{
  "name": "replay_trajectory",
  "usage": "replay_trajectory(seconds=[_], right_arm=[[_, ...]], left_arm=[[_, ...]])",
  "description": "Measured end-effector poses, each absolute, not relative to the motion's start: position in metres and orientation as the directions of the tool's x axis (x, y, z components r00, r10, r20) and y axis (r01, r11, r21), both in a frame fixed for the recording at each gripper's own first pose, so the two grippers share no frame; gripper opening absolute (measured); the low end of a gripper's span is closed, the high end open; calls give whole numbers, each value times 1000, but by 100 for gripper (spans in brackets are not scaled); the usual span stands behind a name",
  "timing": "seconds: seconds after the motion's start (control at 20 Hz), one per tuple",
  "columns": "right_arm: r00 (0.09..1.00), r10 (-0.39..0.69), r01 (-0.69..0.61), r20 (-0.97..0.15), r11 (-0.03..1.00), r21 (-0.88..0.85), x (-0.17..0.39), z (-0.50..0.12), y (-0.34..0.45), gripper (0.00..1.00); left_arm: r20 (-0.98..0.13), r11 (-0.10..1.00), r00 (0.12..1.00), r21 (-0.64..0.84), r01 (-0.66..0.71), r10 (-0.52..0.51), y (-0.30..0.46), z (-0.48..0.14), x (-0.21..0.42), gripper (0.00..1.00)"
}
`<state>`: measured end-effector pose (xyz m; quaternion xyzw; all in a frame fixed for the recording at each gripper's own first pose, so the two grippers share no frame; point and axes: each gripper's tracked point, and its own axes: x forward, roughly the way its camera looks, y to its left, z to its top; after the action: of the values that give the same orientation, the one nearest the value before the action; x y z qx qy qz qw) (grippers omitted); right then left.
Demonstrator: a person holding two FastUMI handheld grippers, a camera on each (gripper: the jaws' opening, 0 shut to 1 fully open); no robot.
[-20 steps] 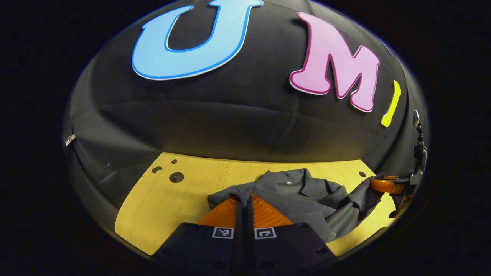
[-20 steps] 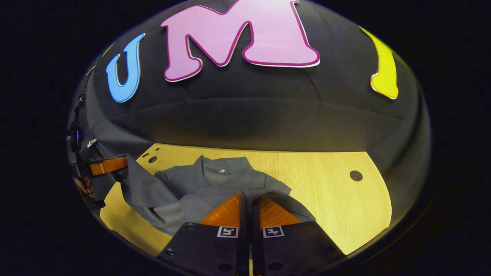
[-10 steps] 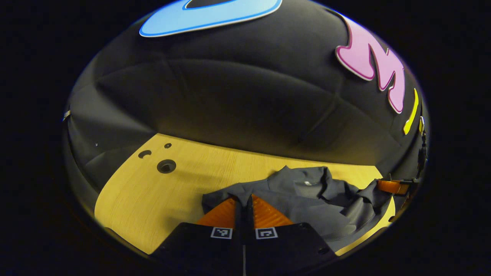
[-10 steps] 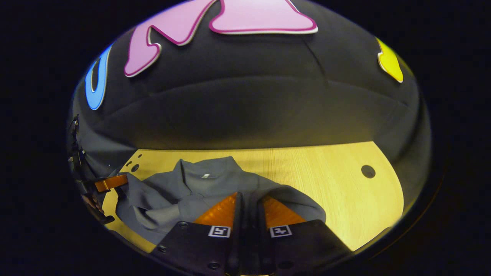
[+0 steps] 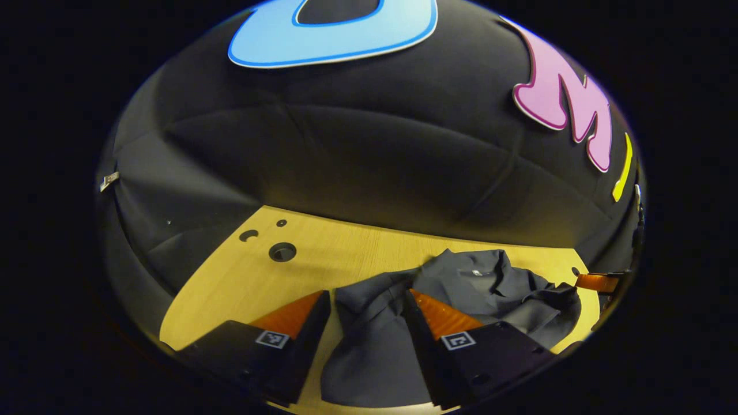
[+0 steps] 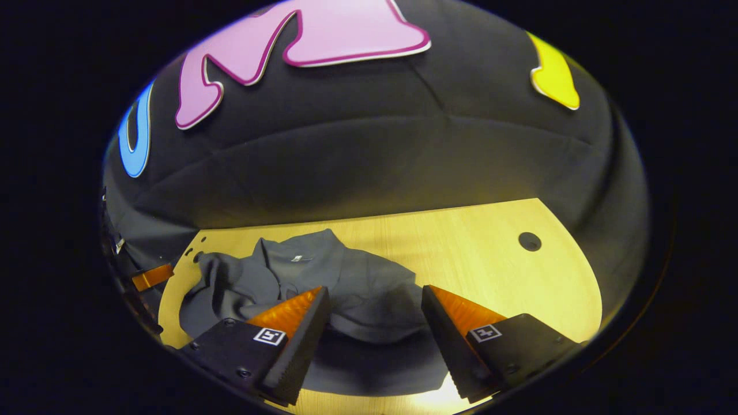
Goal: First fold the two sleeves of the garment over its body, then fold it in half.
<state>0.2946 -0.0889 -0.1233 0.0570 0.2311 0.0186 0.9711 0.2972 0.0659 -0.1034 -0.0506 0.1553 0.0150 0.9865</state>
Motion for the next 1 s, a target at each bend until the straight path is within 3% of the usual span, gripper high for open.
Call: replay_trajectory(seconds=[0.05,0.25,0.6,1.0], right_arm=[[898,46,4,-437,993,114,286,-119,-94,99],[920,6,34,-392,995,96,239,-98,-102,99],[959,28,-23,-280,1000,20,147,-58,-69,99],[979,94,-88,-183,995,38,42,-40,-20,99]], left_arm=[[-297,996,955,-81,-48,22,69,-98,285,89],[-230,999,972,-20,-50,44,74,-71,232,95],[-86,999,995,-5,-45,45,70,-24,121,95],[-46,1000,999,-29,-3,2,71,-40,7,96]])
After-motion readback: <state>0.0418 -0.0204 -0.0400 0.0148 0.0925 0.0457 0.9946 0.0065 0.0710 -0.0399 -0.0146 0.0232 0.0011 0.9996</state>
